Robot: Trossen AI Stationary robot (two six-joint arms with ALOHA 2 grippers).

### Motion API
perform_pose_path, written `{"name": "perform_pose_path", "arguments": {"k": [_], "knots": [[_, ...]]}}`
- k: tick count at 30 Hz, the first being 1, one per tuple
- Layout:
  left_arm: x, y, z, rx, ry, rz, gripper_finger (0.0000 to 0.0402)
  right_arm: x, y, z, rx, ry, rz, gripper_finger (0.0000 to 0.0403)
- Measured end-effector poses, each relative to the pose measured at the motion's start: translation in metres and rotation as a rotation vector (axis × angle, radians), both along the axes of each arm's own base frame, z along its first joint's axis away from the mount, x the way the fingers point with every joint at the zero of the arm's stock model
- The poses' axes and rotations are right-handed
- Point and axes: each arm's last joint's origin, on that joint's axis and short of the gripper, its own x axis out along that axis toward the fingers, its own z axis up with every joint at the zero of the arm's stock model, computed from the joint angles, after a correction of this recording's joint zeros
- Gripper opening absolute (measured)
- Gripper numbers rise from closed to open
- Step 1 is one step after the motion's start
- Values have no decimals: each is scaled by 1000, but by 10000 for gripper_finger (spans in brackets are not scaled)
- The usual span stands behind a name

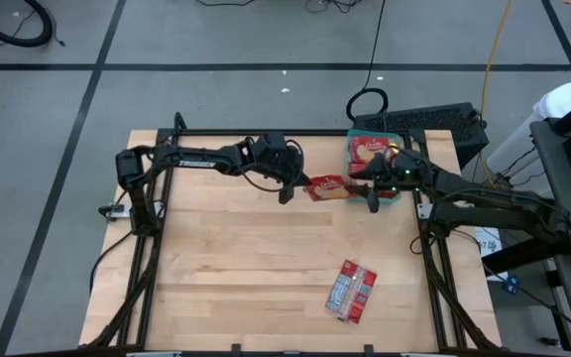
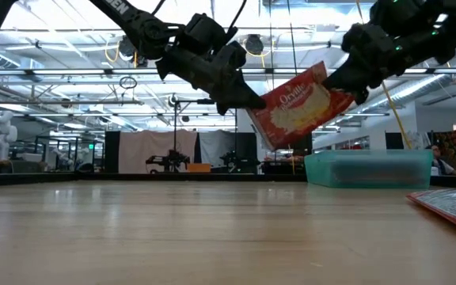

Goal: Sort popcorn bags into baskets
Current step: Put the top red popcorn bag into the green bin

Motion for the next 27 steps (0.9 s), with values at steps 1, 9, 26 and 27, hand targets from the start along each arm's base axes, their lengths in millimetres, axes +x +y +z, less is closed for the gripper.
{"name": "perform_pose_path", "arguments": {"k": [1, 9, 26, 27], "knots": [[0, 0, 0, 1, 3, 4, 19, 3, -1, -2, 8, 3, -2, 185], [-1, 0, -2, 6, 23, 19, 20, 10, -5, -5, 6, 0, -5, 27], [-3, 3, -4, 22, 50, 18, 21, 0, 4, 4, 79, -49, 19, 208], [-3, 3, -3, 24, 46, 17, 21, 3, 4, 3, 67, -39, -1, 218]]}}
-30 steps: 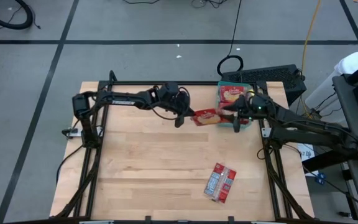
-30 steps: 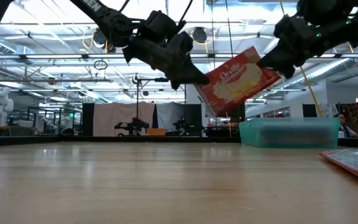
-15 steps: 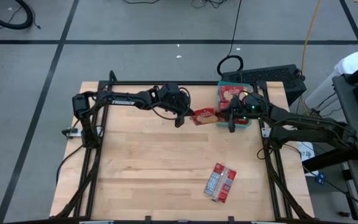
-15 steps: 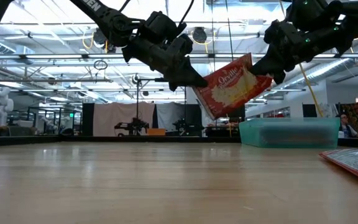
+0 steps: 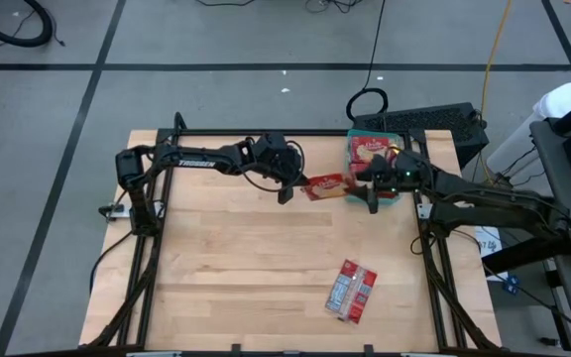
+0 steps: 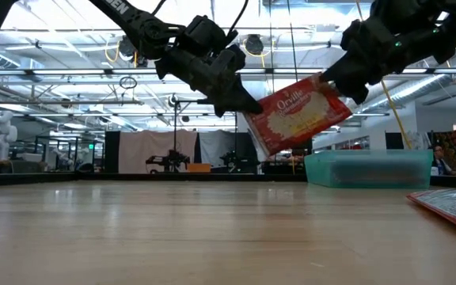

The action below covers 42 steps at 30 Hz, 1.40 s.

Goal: Sort popcorn bags into baskets
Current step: Put the top red popcorn bag into the green bin

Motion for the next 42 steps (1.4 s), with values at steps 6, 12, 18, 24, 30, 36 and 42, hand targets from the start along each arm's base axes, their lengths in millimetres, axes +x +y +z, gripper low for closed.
{"name": "perform_pose_path", "arguments": {"k": [6, 12, 18, 24, 30, 36, 42], "knots": [[3, -5, 2, 5, -23, -10, 21, 16, -5, -6, -61, 1, -2, 192], [4, -10, 2, 3, -21, -21, 22, 18, -7, -7, -67, -9, 0, 35], [9, -21, 5, 33, -56, -55, 62, 1, -5, 0, -51, 2, -47, 20], [14, -31, 7, 95, -61, 65, 174, -26, -1, 7, -35, 42, -165, 8], [15, -32, 6, 76, -45, 155, 241, -52, 3, 22, -68, 129, -323, 11], [18, -47, 7, 76, -52, 118, 238, -72, 6, 28, -65, 125, -443, 10], [22, -62, 9, 79, -86, 79, 208, -80, 8, 29, -3, 88, -506, 12]]}}
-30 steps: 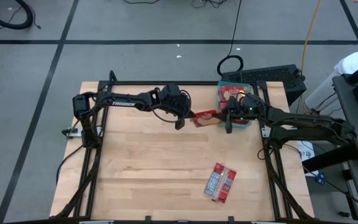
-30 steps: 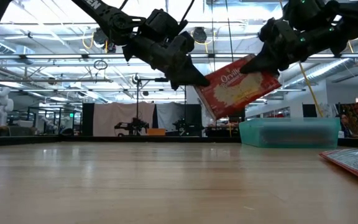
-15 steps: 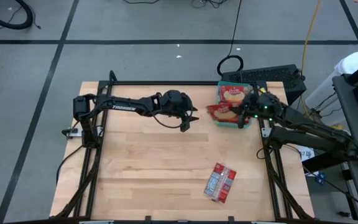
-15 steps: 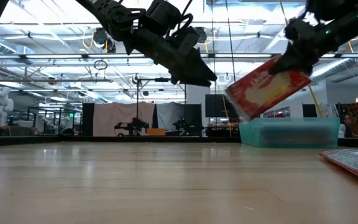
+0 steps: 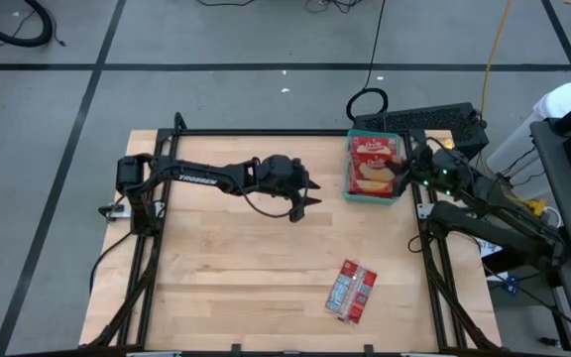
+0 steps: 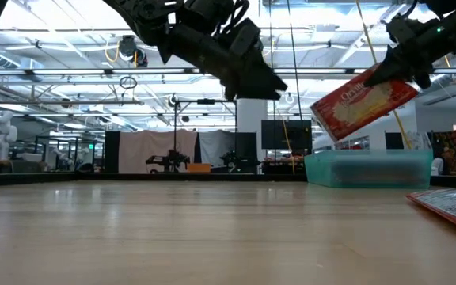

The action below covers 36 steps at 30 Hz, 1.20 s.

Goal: Sort popcorn bags into baskets
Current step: Put the top red popcorn bag into the green bin

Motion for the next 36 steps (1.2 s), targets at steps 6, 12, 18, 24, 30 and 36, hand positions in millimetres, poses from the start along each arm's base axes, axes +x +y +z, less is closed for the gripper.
{"name": "perform_pose_path", "arguments": {"k": [6, 12, 18, 24, 30, 36], "knots": [[4, -13, 6, 10, -68, -33, 185, 2, -4, -21, 51, 27, -33, 12], [6, -24, 6, 9, -68, -59, 180, 8, -7, -37, 74, -37, -7, 13], [6, -29, 6, 10, -68, -72, 179, 7, -8, -39, 69, -11, -50, 18], [6, -29, 6, 8, -69, -72, 179, 8, -10, -43, 71, 40, -103, 73], [6, -29, 6, 5, -68, -70, 179, 10, -15, -46, 21, 129, -136, 140], [6, -29, 6, 5, -68, -70, 180, 11, -19, -48, -63, 221, -169, 168]]}}
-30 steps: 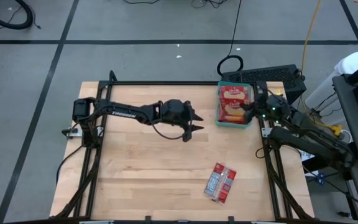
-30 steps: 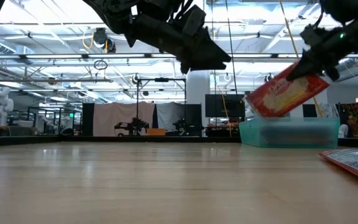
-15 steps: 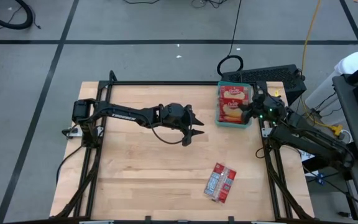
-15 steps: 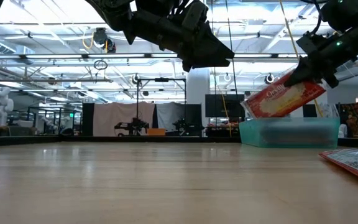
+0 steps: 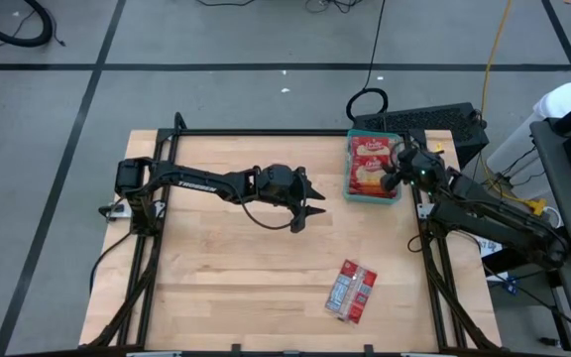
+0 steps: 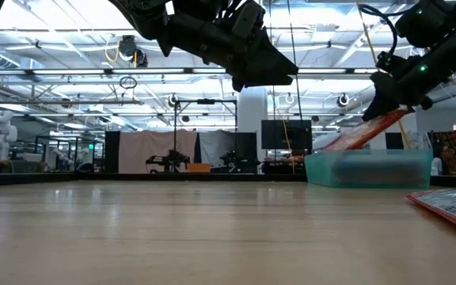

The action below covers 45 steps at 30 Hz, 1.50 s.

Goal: Sort popcorn bags into baskets
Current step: Put the top red popcorn bag into the green bin

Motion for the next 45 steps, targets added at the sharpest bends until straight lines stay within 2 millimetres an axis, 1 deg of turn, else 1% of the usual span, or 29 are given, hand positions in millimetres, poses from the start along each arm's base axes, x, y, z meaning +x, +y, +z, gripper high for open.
{"name": "perform_pose_path", "arguments": {"k": [7, 12, 16, 19, 23, 27, 30, 33, 36, 40, 45], "knots": [[0, 1, 0, 2, 3, 1, 180, 0, -2, 5, -94, 68, 15, 171], [0, 2, 0, 2, 3, 7, 179, 0, -2, 18, -156, 82, 29, 171], [0, 3, -1, -13, 10, 36, 179, -2, -3, 28, -225, 117, -11, 171], [-1, 3, -1, -11, 18, 39, 179, 1, -4, 34, -260, 74, -2, 171], [-1, 3, -2, -11, 19, 39, 179, 5, -1, 35, -227, 5, 121, 171], [-1, 1, -2, -11, 19, 35, 179, 7, -1, 25, -108, 1, 80, 164], [0, -1, -1, -11, 18, 29, 179, 10, -3, 5, 2, 89, 61, 145], [0, -4, -2, -12, 19, 23, 179, 15, -7, -9, 93, 159, 39, 117], [0, -8, -2, -14, 20, 14, 180, 22, -12, -17, 128, 210, 32, 84], [0, -13, -2, -6, 19, -1, 180, 28, -19, -31, 161, 332, 33, 41], [0, -13, -2, -5, 19, -2, 179, 38, -25, -38, 148, 365, 92, 5]]}}
